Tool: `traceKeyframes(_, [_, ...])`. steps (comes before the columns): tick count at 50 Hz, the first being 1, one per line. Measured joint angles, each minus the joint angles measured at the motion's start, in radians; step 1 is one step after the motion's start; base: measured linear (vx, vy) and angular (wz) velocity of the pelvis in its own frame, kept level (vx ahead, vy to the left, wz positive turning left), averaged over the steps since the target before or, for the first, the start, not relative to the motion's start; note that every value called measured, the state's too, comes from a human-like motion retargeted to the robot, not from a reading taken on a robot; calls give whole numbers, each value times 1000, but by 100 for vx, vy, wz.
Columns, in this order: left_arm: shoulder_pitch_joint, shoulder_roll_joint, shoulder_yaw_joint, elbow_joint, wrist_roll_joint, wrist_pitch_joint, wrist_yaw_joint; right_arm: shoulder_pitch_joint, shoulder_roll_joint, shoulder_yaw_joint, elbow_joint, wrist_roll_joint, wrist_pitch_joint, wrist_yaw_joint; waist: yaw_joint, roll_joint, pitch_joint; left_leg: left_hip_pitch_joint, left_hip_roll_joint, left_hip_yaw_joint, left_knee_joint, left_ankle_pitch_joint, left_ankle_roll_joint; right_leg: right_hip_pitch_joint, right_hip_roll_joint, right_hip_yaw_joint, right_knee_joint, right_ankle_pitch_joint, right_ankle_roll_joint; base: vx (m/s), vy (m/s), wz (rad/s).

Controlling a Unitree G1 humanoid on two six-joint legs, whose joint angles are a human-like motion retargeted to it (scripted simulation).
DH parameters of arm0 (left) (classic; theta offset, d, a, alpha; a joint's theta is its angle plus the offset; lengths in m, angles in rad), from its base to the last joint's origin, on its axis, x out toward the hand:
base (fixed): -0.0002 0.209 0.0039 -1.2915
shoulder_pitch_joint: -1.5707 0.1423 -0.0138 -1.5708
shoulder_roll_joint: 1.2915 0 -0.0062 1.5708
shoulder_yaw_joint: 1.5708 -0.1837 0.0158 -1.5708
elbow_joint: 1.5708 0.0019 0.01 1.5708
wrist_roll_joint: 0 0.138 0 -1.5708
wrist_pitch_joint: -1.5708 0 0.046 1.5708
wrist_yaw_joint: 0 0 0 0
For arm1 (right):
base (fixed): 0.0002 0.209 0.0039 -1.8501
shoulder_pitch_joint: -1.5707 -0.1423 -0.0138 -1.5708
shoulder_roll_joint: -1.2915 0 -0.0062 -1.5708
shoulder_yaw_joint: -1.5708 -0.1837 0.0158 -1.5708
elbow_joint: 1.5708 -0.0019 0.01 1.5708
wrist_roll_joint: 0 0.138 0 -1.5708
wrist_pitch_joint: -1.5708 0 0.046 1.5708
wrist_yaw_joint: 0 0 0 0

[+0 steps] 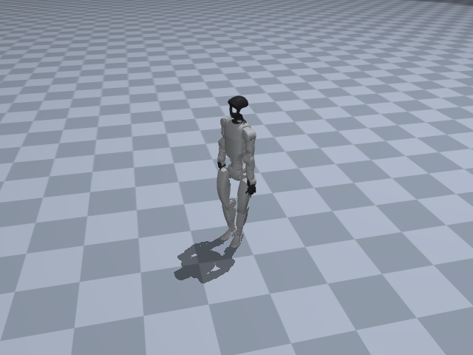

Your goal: In place motions

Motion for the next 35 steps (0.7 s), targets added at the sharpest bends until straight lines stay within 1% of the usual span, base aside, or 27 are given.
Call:
traceKeyframes(17, [-16,-1,1,-33,-8,-18,-28,-1,7,11,-30,-5,-8,-8,3,-3,-3,-13,-2,-8,16,-47,-4,-14,-6,9,13,-1,12,0,0,0])
traceKeyframes(23, [-21,-2,-8,-39,2,-19,-43,0,5,4,-34,1,-10,-9,10,0,2,-31,5,-32,56,-79,-13,-21,-14,-3,48,-28,15,0,0,0])
traceKeyframes(28, [-21,4,-14,-50,7,-24,-38,4,4,1,-22,8,-11,-17,15,19,3,-68,32,-80,104,-95,-28,-48,-8,-3,136,-58,14,-5,-3,31])
traceKeyframes(32, [-29,19,-27,-67,3,-29,-24,15,6,-5,-3,21,-13,-34,-29,42,25,-92,59,-163,145,-80,-34,-64,26,68,206,-64,-8,-7,-8,137])
traceKeyframes(35, [-44,32,-31,-83,11,-29,-15,30,6,-11,20,29,-15,-38,-64,45,40,-124,62,-244,185,-57,-37,-72,62,233,222,-66,1,-9,-13,209])
